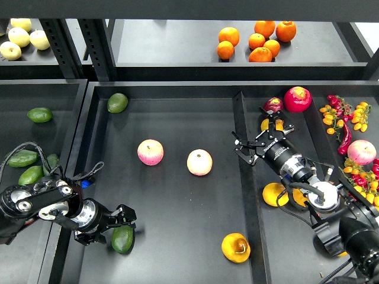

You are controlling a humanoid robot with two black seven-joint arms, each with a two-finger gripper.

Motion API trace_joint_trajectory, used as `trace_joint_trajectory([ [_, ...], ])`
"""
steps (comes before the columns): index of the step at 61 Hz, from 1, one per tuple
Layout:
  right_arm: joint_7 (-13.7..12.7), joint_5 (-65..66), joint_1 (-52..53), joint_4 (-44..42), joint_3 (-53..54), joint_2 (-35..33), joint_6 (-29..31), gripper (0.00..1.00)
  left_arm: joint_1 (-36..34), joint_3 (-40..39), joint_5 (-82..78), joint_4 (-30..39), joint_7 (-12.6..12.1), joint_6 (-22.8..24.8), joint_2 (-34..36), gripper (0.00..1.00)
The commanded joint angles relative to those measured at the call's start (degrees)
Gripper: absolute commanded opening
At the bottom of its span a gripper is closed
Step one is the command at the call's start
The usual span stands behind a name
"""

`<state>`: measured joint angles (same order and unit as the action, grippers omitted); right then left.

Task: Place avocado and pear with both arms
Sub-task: 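Lower the left gripper over the avocado and close on it, then carry the avocado into the avocado bin and open the left gripper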

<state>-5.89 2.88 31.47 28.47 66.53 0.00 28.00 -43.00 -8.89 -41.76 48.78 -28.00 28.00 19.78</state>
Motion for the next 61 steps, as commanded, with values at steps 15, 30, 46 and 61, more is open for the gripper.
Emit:
trace_joint_trajectory([
  [15,0.0,0.0,-0.1,0.0,0.1,0.0,0.0,1.00,0.8,-0.3,0.0,-1.3,0.0,0.0,-1.7,0.80],
  [30,0.0,0.0,-0.8,0.2,0.1,0.0,0.0,1.00,1.3,-2.6,0.1,-1.3,0.0,0.0,-1.7,0.41],
  [46,0.0,0.0,-1.1,0.2,0.1,0.0,0.0,1.00,0.9,-6.1,7.3,1.4,0.0,0.0,-1.1,0.28],
  [61,0.0,0.0,-1.1,0.2,0.0,0.0,0.0,1.00,-1.5,-5.3,19.7,9.0,0.0,0.0,4.7,0.19],
])
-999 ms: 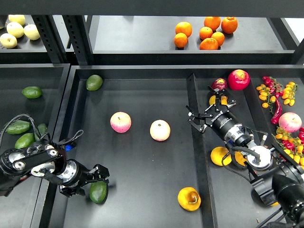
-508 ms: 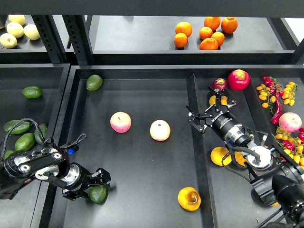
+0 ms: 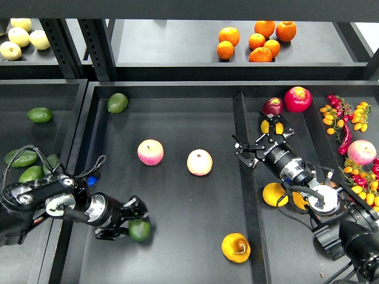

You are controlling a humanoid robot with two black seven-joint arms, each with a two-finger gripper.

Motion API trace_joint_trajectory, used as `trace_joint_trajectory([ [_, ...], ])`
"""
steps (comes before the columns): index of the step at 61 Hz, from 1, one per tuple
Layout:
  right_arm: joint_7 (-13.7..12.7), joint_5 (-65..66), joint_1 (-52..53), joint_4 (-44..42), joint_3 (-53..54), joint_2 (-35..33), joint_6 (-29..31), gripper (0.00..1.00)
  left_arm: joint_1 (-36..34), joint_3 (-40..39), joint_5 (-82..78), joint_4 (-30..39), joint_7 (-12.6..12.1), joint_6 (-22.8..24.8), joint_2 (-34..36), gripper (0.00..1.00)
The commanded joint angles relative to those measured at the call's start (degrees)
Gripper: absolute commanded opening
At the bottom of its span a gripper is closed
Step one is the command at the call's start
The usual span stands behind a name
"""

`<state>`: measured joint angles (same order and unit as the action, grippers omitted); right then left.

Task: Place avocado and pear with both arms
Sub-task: 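Carry the avocado into the avocado bin and open the left gripper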

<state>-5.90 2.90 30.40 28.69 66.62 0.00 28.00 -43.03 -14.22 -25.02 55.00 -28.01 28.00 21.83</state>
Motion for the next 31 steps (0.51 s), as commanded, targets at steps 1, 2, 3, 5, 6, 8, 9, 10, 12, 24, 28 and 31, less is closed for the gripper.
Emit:
trace_joint_trajectory([
  [1,-0.1,0.0,0.0,0.0,-0.1,0.0,0.0,1.00,-1.6,-0.3,3.5,2.9,0.0,0.0,3.2,0.19],
  [2,0.0,0.0,0.0,0.0,-0.1,0.0,0.0,1.00,-1.7,-0.4,3.7,2.9,0.0,0.0,3.4,0.19],
  [3,0.0,0.0,0.0,0.0,-0.1,0.0,0.0,1.00,-1.9,-0.5,4.4,3.0,0.0,0.0,4.1,0.19],
  [5,0.0,0.0,0.0,0.0,-0.1,0.0,0.0,1.00,-2.1,-0.7,5.1,3.1,0.0,0.0,4.9,0.19],
  [6,0.0,0.0,0.0,0.0,-0.1,0.0,0.0,1.00,-2.1,-0.8,5.4,3.1,0.0,0.0,5.2,0.19],
  [8,0.0,0.0,0.0,0.1,-0.1,0.0,0.0,1.00,-3.2,-1.1,6.2,3.1,0.0,0.0,7.2,0.19],
  [9,0.0,0.0,0.0,0.1,-0.1,0.0,0.0,1.00,-3.5,-1.1,6.3,3.0,0.0,0.0,7.8,0.19],
  [10,0.0,0.0,0.0,0.1,-0.1,0.0,0.0,1.00,-3.8,-1.1,6.5,2.9,0.0,0.0,8.5,0.19],
  [12,0.0,0.0,0.0,0.1,-0.1,0.0,0.0,1.00,-4.2,-1.1,6.7,2.8,0.0,0.0,9.4,0.19],
  [24,0.0,0.1,0.0,0.1,-0.2,0.0,0.0,1.00,-5.3,-1.1,8.7,1.4,0.0,0.0,13.9,0.19],
  [28,0.0,0.0,0.0,0.1,-0.2,0.0,0.0,1.00,-5.4,-1.1,9.0,0.5,0.0,0.0,15.1,0.19],
  [31,0.0,0.1,0.0,0.1,-0.2,0.0,0.0,1.00,-5.4,-1.2,9.1,-0.6,0.0,0.0,15.5,0.19],
])
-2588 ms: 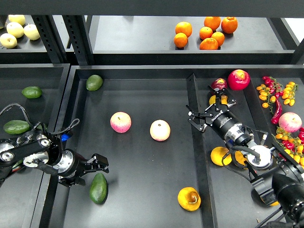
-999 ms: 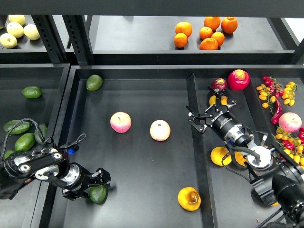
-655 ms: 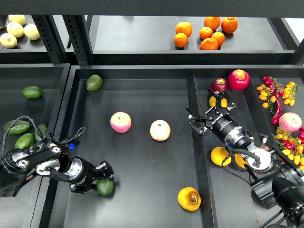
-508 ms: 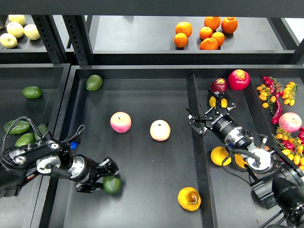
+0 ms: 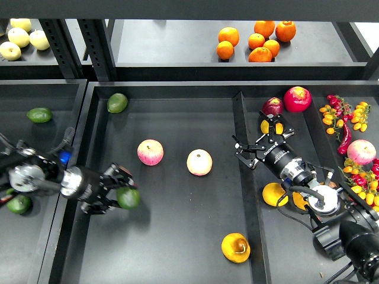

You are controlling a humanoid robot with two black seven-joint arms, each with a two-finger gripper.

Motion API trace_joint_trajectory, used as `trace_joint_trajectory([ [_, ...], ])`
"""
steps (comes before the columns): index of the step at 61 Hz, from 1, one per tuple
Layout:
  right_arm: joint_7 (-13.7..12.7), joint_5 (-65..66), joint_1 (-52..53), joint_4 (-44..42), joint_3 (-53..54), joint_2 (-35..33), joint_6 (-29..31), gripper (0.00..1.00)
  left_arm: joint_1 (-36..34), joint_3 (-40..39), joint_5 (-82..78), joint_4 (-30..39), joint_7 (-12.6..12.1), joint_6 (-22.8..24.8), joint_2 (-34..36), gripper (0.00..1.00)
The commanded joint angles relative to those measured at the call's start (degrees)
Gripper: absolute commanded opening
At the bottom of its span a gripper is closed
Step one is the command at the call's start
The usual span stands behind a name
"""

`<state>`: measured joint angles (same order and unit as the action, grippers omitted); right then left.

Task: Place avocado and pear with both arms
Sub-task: 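Carry the avocado into the avocado bin and open the left gripper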

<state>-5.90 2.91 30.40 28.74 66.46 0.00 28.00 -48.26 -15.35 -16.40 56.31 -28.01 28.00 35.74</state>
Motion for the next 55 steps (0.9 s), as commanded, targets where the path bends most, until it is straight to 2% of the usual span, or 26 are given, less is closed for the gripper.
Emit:
trace_joint_trajectory([
  [1,0.0,0.1,-0.1,0.0,0.0,0.0,0.0,1.00,-0.2,-0.2,0.6,-2.1,0.0,0.0,1.7,0.19],
  [40,0.0,0.1,-0.1,0.5,-0.2,0.0,0.0,1.00,1.4,-1.9,1.5,-17.9,0.0,0.0,4.9,0.21],
  [55,0.0,0.1,-0.1,0.5,0.1,0.0,0.0,1.00,3.9,-1.9,2.9,-21.6,0.0,0.0,4.7,0.22],
])
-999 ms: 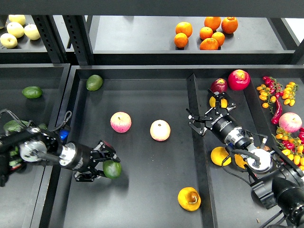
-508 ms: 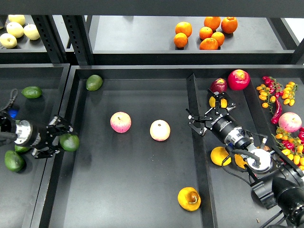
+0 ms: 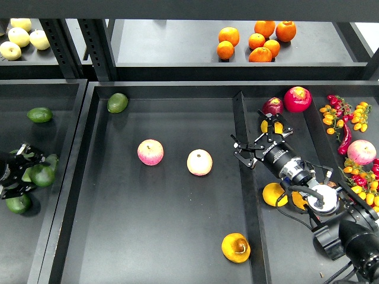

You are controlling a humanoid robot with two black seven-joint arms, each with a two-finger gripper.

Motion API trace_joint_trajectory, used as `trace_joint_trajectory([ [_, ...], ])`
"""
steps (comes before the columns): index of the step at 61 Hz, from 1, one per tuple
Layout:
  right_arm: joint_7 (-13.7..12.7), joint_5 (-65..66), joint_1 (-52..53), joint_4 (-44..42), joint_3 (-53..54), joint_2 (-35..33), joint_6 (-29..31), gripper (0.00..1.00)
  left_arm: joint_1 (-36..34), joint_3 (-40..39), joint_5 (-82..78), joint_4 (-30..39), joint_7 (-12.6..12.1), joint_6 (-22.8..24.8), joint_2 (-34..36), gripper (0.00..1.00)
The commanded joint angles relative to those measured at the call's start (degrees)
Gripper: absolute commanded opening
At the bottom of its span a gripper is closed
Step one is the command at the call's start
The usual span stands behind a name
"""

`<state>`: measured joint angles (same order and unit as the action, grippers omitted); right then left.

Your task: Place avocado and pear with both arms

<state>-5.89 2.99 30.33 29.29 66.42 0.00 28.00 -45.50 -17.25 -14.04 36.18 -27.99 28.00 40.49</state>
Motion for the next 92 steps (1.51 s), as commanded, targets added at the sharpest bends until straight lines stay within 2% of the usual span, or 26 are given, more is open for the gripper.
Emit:
trace_joint_trajectory([
  [1,0.0,0.0,0.0,0.0,0.1,0.0,0.0,1.00,1.2,0.0,0.7,-1.7,0.0,0.0,-0.1,0.23],
  [42,0.0,0.0,0.0,0.0,0.0,0.0,0.0,1.00,3.5,0.0,1.3,-14.0,0.0,0.0,-2.2,0.26],
  [92,0.0,0.0,0.0,0.0,0.1,0.0,0.0,1.00,4.4,0.3,1.4,-27.7,0.0,0.0,-9.9,0.31],
])
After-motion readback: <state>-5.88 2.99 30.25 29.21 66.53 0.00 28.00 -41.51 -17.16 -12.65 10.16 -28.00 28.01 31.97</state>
